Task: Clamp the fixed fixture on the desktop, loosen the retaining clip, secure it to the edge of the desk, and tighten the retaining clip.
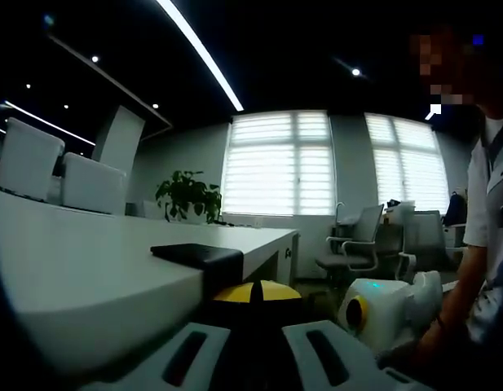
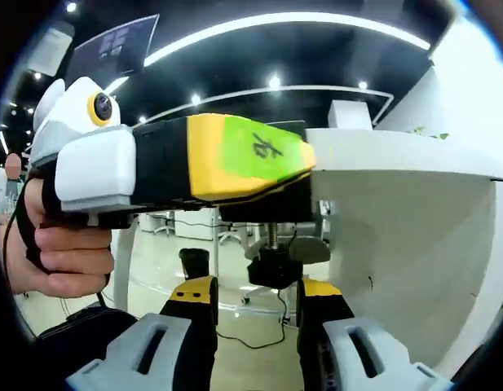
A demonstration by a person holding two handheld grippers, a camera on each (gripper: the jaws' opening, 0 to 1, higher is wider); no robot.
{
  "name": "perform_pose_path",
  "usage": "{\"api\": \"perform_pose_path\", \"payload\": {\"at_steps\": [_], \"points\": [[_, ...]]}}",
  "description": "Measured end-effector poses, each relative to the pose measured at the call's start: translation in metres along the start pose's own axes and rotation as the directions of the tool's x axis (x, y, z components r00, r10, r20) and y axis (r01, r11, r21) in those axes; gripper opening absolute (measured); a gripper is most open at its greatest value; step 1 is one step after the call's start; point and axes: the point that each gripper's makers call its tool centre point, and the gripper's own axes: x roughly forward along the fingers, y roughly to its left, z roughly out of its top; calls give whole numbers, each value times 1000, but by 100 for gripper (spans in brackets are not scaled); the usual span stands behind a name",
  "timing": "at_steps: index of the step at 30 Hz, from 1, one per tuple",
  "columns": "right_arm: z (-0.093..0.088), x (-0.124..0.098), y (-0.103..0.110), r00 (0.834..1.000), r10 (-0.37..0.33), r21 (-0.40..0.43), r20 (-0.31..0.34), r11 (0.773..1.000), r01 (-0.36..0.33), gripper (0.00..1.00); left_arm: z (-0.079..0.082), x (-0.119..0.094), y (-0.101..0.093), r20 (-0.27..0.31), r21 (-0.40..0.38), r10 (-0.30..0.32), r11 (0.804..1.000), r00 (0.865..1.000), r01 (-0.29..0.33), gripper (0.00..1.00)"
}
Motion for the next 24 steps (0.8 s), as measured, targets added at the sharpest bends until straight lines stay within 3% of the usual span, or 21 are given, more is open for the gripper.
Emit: {"api": "perform_pose_path", "payload": {"at_steps": [2,5,10,12,21,24], "points": [[-2,4,1,1000,-13,-15,-2,1000,13,40,0,0,-1,-1,0,0,1000,1000,0,1],[-3,8,-6,998,-55,-99,1,994,55,37,0,0,-1,-1,-1,0,1000,1000,0,1],[-4,15,-19,997,-71,-51,-2,996,71,30,-1,0,-3,-1,-1,-2,1000,1000,2,1],[4,16,-24,997,-72,2,29,997,72,24,0,0,-1,0,-4,-4,1000,1000,4,1],[4,16,-20,999,23,-8,36,1000,-23,24,0,0,0,3,0,-4,1000,1000,4,1],[5,16,-17,995,88,-18,47,996,-87,24,0,0,0,1,5,-2,1000,1000,2,1]]}}
